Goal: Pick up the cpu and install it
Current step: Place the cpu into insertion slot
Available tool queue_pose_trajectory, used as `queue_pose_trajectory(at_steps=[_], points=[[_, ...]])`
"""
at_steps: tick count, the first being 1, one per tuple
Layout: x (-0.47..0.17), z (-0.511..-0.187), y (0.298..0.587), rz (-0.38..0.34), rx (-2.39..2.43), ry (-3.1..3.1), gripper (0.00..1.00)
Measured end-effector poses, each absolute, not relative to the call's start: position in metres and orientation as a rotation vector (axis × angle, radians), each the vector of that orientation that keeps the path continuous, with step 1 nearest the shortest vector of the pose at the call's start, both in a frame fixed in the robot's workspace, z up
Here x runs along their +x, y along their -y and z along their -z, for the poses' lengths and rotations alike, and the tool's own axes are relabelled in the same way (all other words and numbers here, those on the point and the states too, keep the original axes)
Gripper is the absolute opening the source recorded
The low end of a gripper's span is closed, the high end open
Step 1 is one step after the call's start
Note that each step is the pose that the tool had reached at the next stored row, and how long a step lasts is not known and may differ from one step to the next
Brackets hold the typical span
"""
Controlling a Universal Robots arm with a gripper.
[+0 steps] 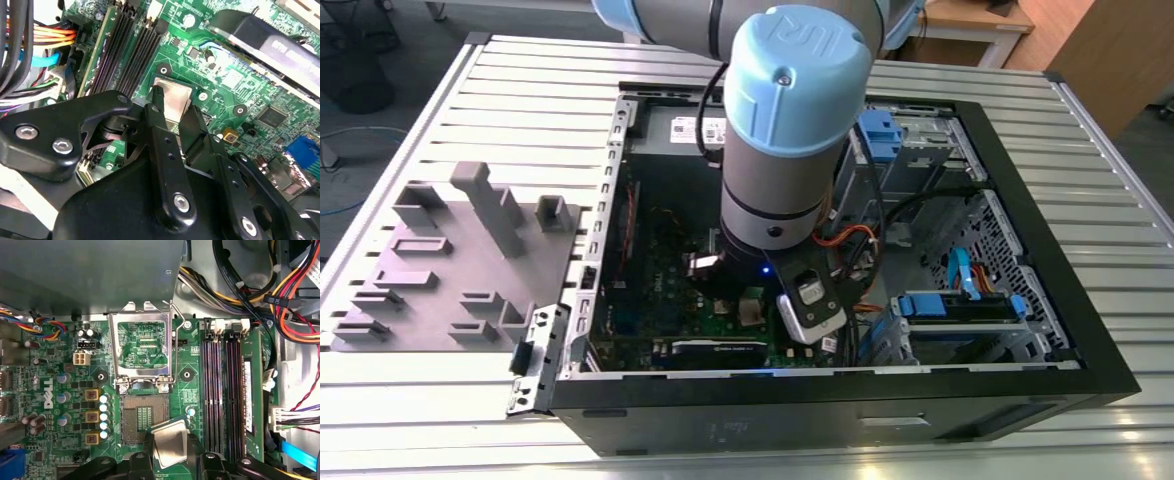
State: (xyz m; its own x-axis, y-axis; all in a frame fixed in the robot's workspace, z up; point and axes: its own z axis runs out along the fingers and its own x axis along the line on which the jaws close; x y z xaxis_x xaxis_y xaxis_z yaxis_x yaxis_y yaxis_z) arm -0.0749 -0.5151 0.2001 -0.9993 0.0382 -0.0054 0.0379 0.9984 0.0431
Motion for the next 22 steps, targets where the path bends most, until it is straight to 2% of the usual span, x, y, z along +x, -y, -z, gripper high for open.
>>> queue_pose_trajectory(at_steps=[22], points=[[-0.0658, -0.1984, 0.5151, -0.063, -0.057, -3.143, 0.39]])
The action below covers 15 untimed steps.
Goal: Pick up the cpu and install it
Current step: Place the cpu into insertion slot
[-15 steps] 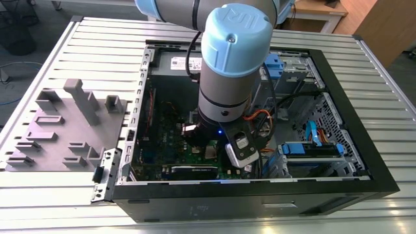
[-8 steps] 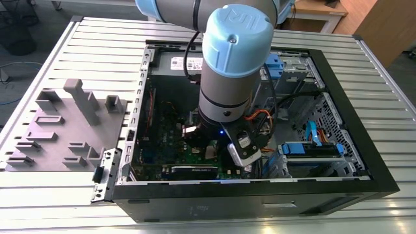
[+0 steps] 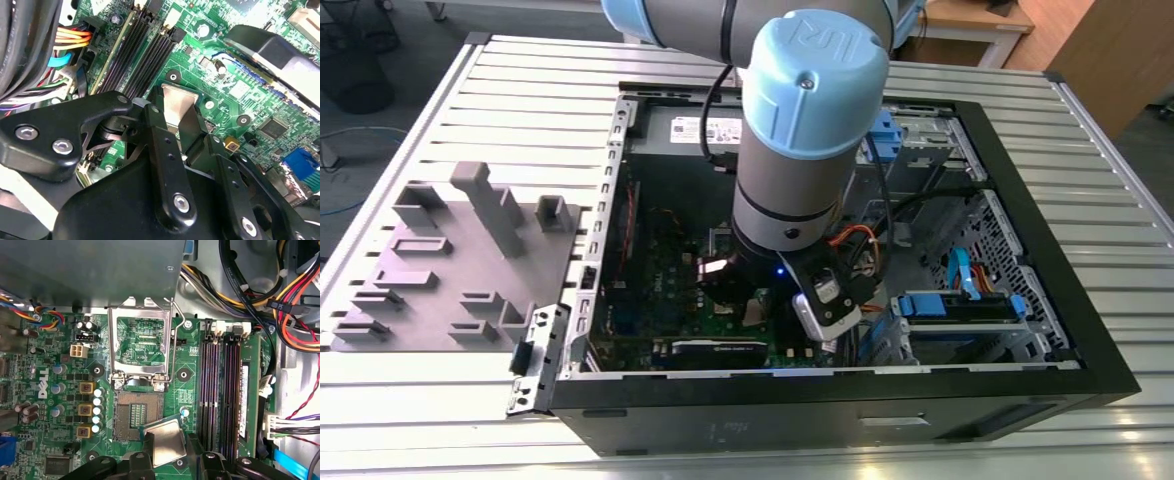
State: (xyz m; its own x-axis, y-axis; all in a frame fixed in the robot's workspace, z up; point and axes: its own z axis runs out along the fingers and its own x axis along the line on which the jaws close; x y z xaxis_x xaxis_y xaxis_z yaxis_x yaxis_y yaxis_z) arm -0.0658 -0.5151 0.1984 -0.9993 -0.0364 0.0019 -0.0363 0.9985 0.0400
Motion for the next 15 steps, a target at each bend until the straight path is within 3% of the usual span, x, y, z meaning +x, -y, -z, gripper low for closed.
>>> queue_pose_trajectory(at_steps=[15], points=[[-0.0659, -0.2041, 0.5185, 0.062, 0.077, 3.137, 0.39]])
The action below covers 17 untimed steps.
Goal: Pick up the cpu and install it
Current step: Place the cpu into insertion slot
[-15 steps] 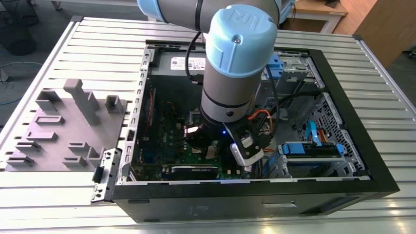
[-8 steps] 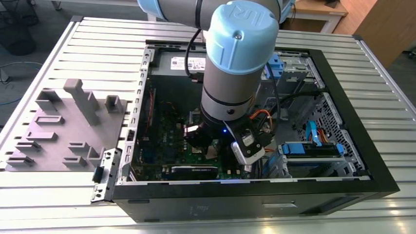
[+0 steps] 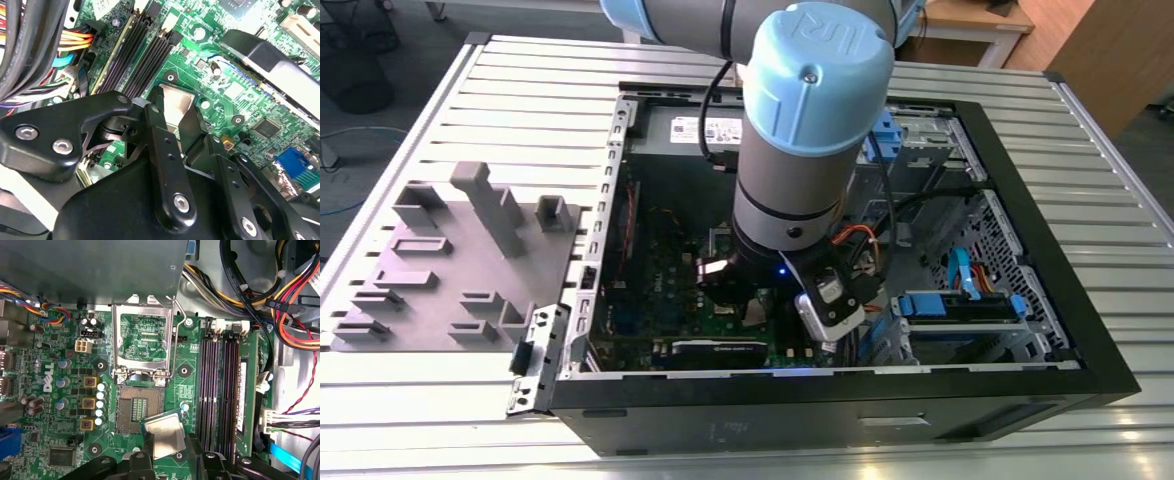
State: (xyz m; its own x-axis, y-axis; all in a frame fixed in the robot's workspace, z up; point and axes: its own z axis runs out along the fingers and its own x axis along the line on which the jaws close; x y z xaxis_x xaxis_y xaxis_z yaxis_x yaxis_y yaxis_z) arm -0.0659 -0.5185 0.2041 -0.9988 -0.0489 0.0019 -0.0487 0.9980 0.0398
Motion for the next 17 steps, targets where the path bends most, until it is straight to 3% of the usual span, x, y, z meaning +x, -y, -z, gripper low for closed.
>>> queue_pose_trajectory(at_steps=[17], points=[[-0.0665, -0.2019, 0.5186, 0.060, 0.258, 3.125, 0.40]])
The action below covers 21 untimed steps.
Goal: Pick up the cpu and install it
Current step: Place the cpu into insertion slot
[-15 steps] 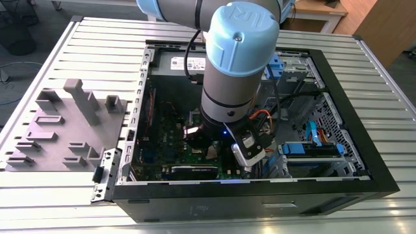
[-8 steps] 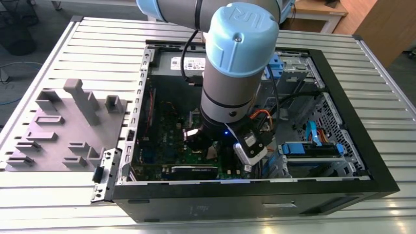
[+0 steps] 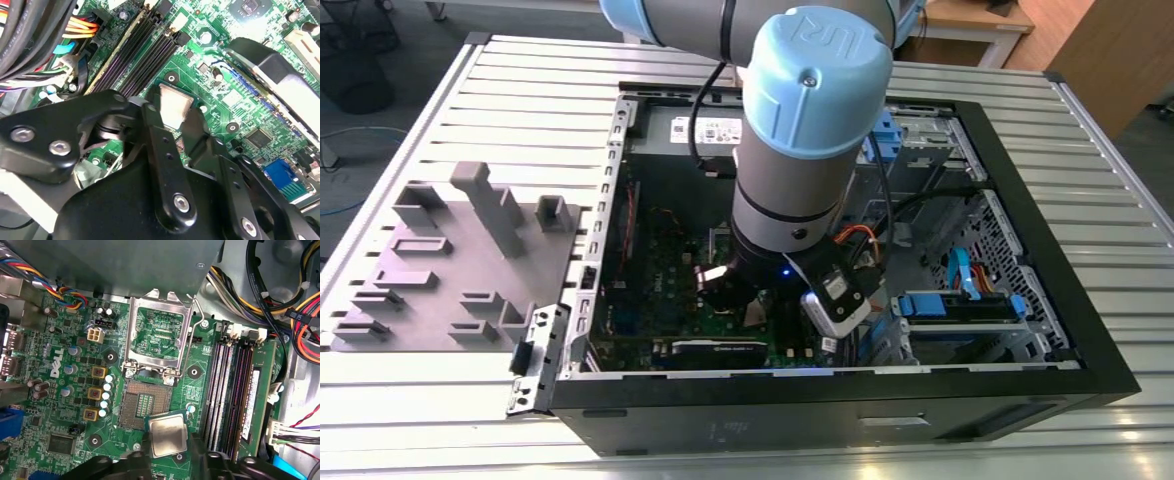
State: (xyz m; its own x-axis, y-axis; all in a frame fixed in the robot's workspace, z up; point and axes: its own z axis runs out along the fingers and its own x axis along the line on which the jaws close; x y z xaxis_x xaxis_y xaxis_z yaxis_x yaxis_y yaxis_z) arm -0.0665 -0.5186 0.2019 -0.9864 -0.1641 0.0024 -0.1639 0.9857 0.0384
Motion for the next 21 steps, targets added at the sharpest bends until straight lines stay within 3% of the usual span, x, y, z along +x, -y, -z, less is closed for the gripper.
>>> queue_pose_trajectory(at_steps=[3, 4, 21], points=[[-0.0664, -0.2019, 0.5185, 0.060, 0.259, 3.125, 0.46], [-0.0664, -0.2011, 0.5182, 0.060, 0.259, 3.125, 0.53], [-0.0665, -0.1946, 0.5142, 0.040, 0.325, 3.117, 0.53]])
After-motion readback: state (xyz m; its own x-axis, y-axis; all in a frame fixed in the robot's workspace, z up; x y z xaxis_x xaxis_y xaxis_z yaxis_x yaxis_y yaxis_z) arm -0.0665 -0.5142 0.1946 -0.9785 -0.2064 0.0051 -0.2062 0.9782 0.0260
